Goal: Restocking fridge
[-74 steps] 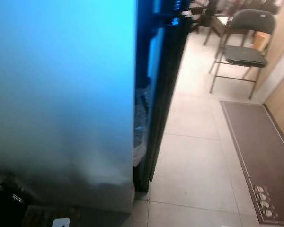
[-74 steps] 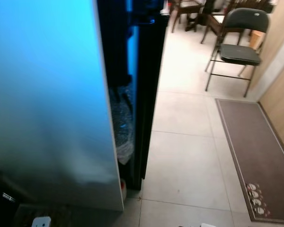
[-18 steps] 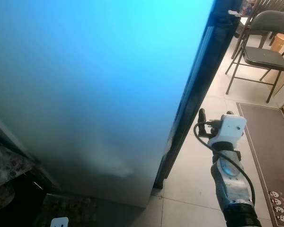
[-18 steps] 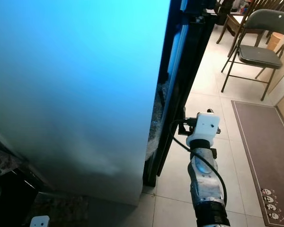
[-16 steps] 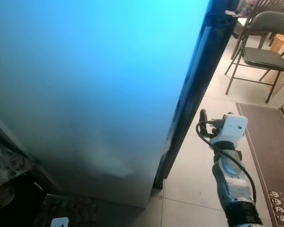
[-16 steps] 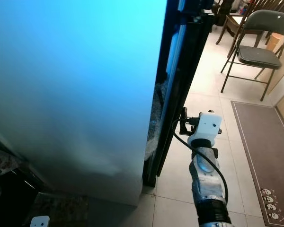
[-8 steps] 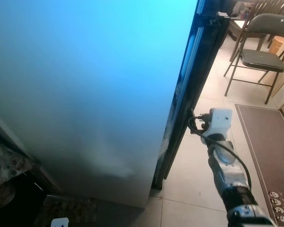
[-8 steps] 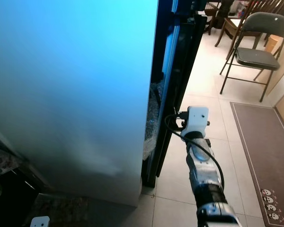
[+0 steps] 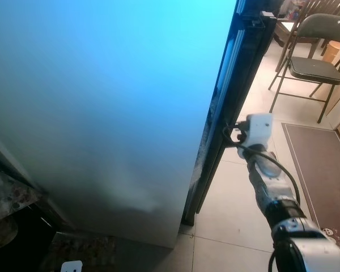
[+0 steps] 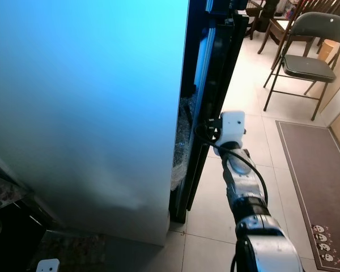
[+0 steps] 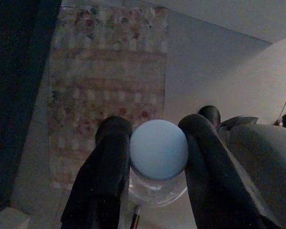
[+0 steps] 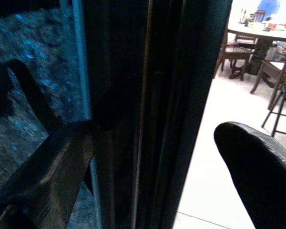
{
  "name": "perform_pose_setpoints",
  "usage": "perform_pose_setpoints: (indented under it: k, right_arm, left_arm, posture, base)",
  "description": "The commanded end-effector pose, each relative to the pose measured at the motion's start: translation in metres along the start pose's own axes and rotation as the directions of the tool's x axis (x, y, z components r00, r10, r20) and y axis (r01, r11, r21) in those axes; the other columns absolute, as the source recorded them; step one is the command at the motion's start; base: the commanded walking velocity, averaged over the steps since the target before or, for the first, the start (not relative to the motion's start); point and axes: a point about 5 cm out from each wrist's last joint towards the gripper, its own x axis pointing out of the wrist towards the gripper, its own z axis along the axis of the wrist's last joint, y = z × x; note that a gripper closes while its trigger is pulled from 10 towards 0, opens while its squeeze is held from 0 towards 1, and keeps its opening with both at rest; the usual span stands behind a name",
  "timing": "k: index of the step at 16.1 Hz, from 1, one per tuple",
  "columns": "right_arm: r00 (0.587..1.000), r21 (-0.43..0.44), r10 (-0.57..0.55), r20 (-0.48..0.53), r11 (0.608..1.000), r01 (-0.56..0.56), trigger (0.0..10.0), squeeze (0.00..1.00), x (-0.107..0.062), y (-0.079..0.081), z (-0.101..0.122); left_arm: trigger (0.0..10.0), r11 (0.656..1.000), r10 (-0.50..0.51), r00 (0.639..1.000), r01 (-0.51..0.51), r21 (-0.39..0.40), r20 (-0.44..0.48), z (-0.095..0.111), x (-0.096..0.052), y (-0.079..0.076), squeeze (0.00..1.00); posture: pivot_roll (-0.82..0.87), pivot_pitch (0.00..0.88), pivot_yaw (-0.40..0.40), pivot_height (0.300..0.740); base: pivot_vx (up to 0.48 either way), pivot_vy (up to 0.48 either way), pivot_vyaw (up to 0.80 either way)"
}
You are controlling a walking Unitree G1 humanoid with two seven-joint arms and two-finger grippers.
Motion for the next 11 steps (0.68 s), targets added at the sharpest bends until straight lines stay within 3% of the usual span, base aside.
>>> perform_pose_setpoints:
  k: [1,6,11]
  right_arm:
    - [1.0,-0.002,0.004,0.005,1.0,-0.004,10.0,0.0,0.002,-0.002,0.003]
    - [1.0,-0.012,0.018,0.023,1.0,-0.017,10.0,0.0,0.009,0.002,0.01]
    - [0.996,-0.029,-0.077,0.053,0.997,0.078,10.0,0.0,0.009,-0.018,0.019]
  left_arm:
    - [10.0,1.0,-0.002,1.0,0.002,-0.004,-0.008,-0.002,0.0,0.0,0.0]
    - [10.0,1.0,-0.003,1.0,0.003,-0.008,-0.007,-0.001,0.0,-0.001,0.0]
    - [10.0,1.0,0.0,1.0,0.0,-0.009,-0.007,-0.002,0.0,0.0,0.0]
  posture:
    - [0.0,0.0,0.003,0.74]
    - [0.01,0.0,0.0,0.74]
    - [0.01,0.0,0.003,0.74]
  base:
    - [0.0,0.0,0.0]
    - [0.0,0.0,0.0]
    - [0.0,0.0,0.0]
